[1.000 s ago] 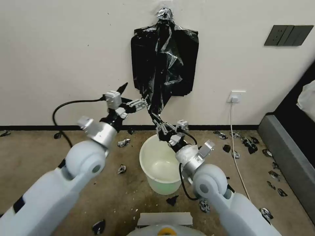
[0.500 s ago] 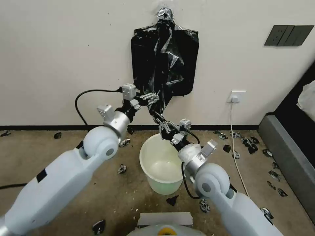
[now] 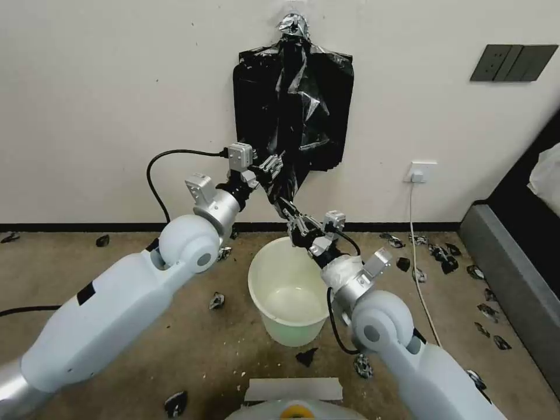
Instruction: Place a trash bag onto the trash bin.
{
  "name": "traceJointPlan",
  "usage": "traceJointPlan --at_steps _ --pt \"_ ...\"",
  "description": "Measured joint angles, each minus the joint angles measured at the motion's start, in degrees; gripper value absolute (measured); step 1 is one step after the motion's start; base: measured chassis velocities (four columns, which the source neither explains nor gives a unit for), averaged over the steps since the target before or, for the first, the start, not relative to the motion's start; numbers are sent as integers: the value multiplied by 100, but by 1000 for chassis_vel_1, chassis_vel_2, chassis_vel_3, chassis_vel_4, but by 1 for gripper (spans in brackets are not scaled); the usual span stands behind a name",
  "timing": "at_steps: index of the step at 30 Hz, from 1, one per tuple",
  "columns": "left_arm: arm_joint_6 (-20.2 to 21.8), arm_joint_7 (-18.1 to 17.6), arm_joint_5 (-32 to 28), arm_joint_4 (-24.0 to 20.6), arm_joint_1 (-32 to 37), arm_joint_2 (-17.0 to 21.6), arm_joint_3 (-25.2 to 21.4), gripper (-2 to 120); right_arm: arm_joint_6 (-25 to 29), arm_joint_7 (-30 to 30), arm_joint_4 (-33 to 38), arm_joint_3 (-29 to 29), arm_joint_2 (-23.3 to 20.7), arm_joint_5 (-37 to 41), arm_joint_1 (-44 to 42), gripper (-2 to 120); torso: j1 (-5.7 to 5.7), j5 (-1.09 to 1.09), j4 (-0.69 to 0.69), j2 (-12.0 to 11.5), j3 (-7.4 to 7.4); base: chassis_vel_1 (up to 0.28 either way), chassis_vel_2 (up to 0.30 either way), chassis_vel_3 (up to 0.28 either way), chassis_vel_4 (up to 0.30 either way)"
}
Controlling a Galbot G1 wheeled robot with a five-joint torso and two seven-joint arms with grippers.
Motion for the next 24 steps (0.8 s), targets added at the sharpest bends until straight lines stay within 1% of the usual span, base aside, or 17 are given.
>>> traceJointPlan --at_steps 1,4,5,6,7,10,15,17,18,19,20,21,22,23,24 --pt "0 0 0 0 0 0 0 22 0 0 0 0 0 0 0 0 0 0 0 0 0 0 0 0 0" --pt "-6 3 51 92 -31 -32 86 7 0 20 30 14 2 41 0 0 0 -1 1 0 0 0 0 0 0" --pt "-6 3 51 92 -31 -32 86 7 0 20 30 14 2 41 0 0 0 -1 1 0 0 0 0 0 0" --pt "-8 1 54 111 -56 -57 109 3 0 27 51 29 -5 51 -3 0 0 -1 0 0 0 0 0 0 0" --pt "-11 -3 55 125 -82 -75 122 0 0 35 77 52 -17 64 -7 0 0 -1 0 0 0 0 0 0 0" --pt "-22 -34 41 117 -102 -74 112 0 -1 47 129 106 -53 74 -16 0 0 0 0 0 0 0 0 0 0" --pt "-35 -93 -94 -76 -49 67 -88 0 -61 207 247 227 -145 -65 -71 0 0 1 0 0 0 0 0 0 0" --pt "-39 -97 -137 -193 41 165 -233 0 -143 366 358 278 -256 -360 -128 9 0 2 1 0 0 0 0 0 0" --pt "-39 -97 -137 -193 41 165 -233 0 -143 366 358 278 -256 -360 -128 9 0 2 1 0 0 0 0 0 0" --pt "-41 -97 -141 -252 101 195 -313 0 -182 425 413 308 -330 -456 -157 14 0 1 1 0 0 0 0 0 0" --pt "-41 -97 -142 -319 174 220 -414 0 -255 502 514 354 -472 -556 -203 17 0 0 1 0 0 0 0 0 0" --pt "-44 -94 -142 -399 284 247 -571 0 -339 588 639 412 -666 -668 -263 24 0 -2 0 0 0 0 0 0 0" --pt "-45 -91 -141 -477 397 271 -727 0 -423 667 761 473 -866 -814 -327 29 0 2 -1 0 0 0 0 0 0" --pt "-45 -91 -141 -477 397 271 -727 0 -423 667 761 473 -866 -814 -327 29 0 2 -1 0 0 0 0 0 0" --pt "-50 -91 -140 -526 472 293 -820 0 -468 722 834 519 -994 -897 -365 32 0 1 0 0 0 0 0 0 0"
